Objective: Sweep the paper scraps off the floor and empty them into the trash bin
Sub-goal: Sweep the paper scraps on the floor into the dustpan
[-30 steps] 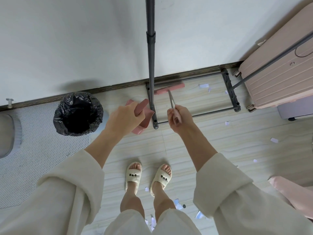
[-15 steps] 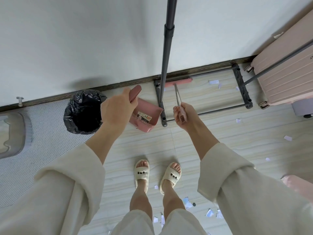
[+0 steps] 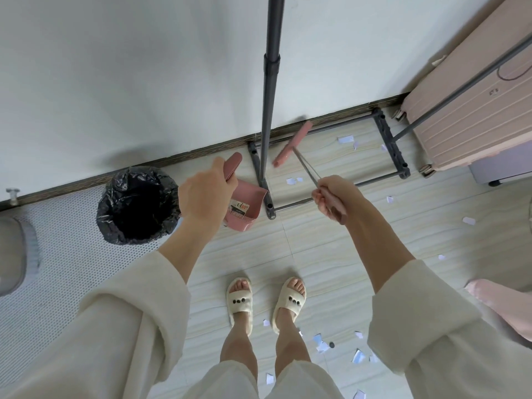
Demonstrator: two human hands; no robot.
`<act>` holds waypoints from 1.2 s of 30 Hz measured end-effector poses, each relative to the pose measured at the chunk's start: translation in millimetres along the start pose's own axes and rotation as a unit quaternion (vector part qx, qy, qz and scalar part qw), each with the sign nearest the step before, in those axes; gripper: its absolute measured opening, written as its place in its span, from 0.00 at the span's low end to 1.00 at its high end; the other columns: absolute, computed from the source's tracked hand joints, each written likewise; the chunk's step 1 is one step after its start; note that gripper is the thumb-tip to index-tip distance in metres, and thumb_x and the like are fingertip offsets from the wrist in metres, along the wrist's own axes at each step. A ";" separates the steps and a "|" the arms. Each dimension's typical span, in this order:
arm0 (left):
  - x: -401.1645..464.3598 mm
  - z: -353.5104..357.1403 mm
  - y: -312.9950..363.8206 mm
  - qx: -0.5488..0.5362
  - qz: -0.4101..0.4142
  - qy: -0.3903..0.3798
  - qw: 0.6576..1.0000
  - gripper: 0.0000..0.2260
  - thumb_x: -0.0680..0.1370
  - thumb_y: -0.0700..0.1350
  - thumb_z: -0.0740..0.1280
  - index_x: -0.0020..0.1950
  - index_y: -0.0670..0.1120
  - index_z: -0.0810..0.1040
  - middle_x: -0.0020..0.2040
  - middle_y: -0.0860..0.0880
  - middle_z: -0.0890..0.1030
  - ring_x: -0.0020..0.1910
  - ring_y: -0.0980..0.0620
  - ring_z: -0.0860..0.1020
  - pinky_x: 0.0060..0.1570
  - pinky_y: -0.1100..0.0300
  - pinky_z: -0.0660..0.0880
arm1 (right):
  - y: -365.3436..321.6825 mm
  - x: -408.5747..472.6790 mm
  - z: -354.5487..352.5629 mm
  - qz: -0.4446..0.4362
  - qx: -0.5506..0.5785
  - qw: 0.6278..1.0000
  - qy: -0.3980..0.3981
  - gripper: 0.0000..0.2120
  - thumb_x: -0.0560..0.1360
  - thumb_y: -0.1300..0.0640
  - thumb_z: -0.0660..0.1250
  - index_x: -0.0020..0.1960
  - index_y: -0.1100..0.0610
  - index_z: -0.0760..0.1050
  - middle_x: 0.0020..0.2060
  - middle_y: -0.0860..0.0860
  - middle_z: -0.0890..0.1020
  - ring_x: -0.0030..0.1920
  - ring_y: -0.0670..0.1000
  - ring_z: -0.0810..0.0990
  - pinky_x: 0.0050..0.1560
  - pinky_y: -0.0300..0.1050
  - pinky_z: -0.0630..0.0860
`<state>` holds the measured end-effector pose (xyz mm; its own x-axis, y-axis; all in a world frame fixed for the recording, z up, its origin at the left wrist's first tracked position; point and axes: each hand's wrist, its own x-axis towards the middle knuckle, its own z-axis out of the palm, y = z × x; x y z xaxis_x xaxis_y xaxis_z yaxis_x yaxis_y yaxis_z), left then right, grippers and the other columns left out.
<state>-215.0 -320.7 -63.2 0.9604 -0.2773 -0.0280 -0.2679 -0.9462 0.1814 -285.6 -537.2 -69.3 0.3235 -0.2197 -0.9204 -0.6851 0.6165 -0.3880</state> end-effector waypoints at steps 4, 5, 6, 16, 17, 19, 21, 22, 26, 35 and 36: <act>-6.2 3.4 7.7 -0.004 -0.003 -0.005 1.000 0.10 0.78 0.51 0.60 0.49 0.44 0.73 0.30 0.45 0.75 0.29 0.45 0.68 0.32 0.56 0.63 | 9.0 6.0 -10.4 0.038 0.033 0.997 -0.060 0.11 0.81 0.60 0.51 0.40 0.58 0.64 0.30 0.49 0.68 0.16 0.41 0.70 0.16 0.29 0.66; -8.7 4.0 10.2 -0.002 -0.007 -0.010 1.000 0.10 0.78 0.51 0.60 0.49 0.45 0.72 0.30 0.46 0.73 0.30 0.45 0.67 0.32 0.56 0.63 | 12.8 6.8 -12.9 0.048 0.034 0.996 -0.062 0.12 0.81 0.59 0.51 0.40 0.58 0.64 0.31 0.49 0.67 0.16 0.41 0.70 0.16 0.29 0.66; -11.7 4.1 12.5 -0.003 -0.012 -0.015 1.000 0.10 0.78 0.51 0.60 0.48 0.45 0.72 0.29 0.47 0.71 0.30 0.46 0.67 0.32 0.56 0.62 | 16.6 6.6 -16.2 0.059 0.036 0.996 -0.059 0.12 0.81 0.59 0.52 0.39 0.58 0.64 0.30 0.49 0.67 0.16 0.41 0.70 0.15 0.29 0.66; -43.9 -5.2 49.6 -0.130 -0.017 -0.132 0.983 0.08 0.77 0.50 0.60 0.48 0.45 0.71 0.33 0.50 0.74 0.33 0.46 0.75 0.34 0.56 0.70 | 5.2 -67.9 -50.2 0.037 0.111 0.993 -0.002 0.12 0.77 0.69 0.49 0.40 0.67 0.69 0.20 0.54 0.72 0.22 0.41 0.68 0.15 0.30 0.67; -42.2 -7.1 53.6 -0.160 -0.015 -0.162 0.974 0.08 0.77 0.49 0.60 0.48 0.45 0.71 0.33 0.50 0.75 0.32 0.48 0.76 0.33 0.57 0.71 | 2.3 -75.1 -53.0 0.030 0.113 0.993 -0.007 0.14 0.77 0.68 0.48 0.40 0.68 0.70 0.18 0.56 0.74 0.20 0.41 0.69 0.15 0.30 0.68; -38.2 -10.9 62.0 -0.264 -0.021 -0.260 0.929 0.08 0.78 0.47 0.60 0.48 0.42 0.72 0.34 0.49 0.78 0.27 0.52 0.77 0.29 0.60 0.73 | 2.2 -84.1 -60.5 0.009 0.094 0.996 -0.004 0.17 0.78 0.67 0.49 0.37 0.68 0.73 0.22 0.55 0.74 0.16 0.42 0.70 0.16 0.30 0.68; -35.4 -15.7 72.0 -0.324 -0.013 -0.329 0.887 0.10 0.78 0.47 0.61 0.48 0.40 0.73 0.31 0.48 0.78 0.22 0.56 0.76 0.26 0.64 0.74 | 7.8 -88.1 -69.9 -0.003 0.098 0.995 0.012 0.13 0.79 0.65 0.51 0.41 0.64 0.71 0.29 0.52 0.70 0.15 0.42 0.70 0.15 0.30 0.68; -34.4 -19.0 77.9 -0.327 -0.004 -0.331 0.885 0.10 0.78 0.47 0.61 0.46 0.40 0.72 0.29 0.48 0.77 0.20 0.58 0.74 0.23 0.66 0.73 | 11.6 -89.2 -76.2 -0.003 0.104 0.995 0.011 0.11 0.80 0.63 0.51 0.42 0.62 0.68 0.30 0.51 0.68 0.16 0.42 0.70 0.15 0.30 0.67; -31.8 -31.1 99.2 -0.297 0.044 -0.282 0.911 0.12 0.78 0.48 0.60 0.36 0.45 0.67 0.27 0.50 0.70 0.17 0.58 0.70 0.15 0.72 0.61 | 23.5 -94.0 -99.7 -0.016 0.106 0.994 -0.014 0.11 0.82 0.57 0.52 0.42 0.58 0.65 0.29 0.49 0.68 0.17 0.40 0.70 0.16 0.30 0.67; -15.8 -53.7 153.8 -0.259 0.132 -0.264 0.920 0.11 0.79 0.48 0.59 0.41 0.41 0.70 0.28 0.51 0.69 0.24 0.55 0.70 0.22 0.69 0.65 | 19.9 -105.4 -138.5 -0.058 0.122 0.991 0.007 0.12 0.83 0.55 0.53 0.43 0.59 0.66 0.30 0.50 0.69 0.17 0.41 0.70 0.16 0.29 0.68; -13.2 -54.6 160.9 -0.257 0.141 -0.260 0.920 0.11 0.78 0.48 0.59 0.39 0.44 0.68 0.27 0.52 0.68 0.23 0.56 0.69 0.19 0.70 0.64 | 18.2 -103.5 -141.3 -0.060 0.130 0.990 0.008 0.12 0.82 0.56 0.53 0.43 0.59 0.66 0.30 0.50 0.69 0.17 0.41 0.70 0.16 0.29 0.68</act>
<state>-266.7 -460.2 20.0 0.6552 -0.6691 -0.3508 -0.3013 -0.6572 0.6908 -423.7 -610.0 12.0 0.3812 -0.3140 -0.8695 -0.4500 0.7586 -0.4712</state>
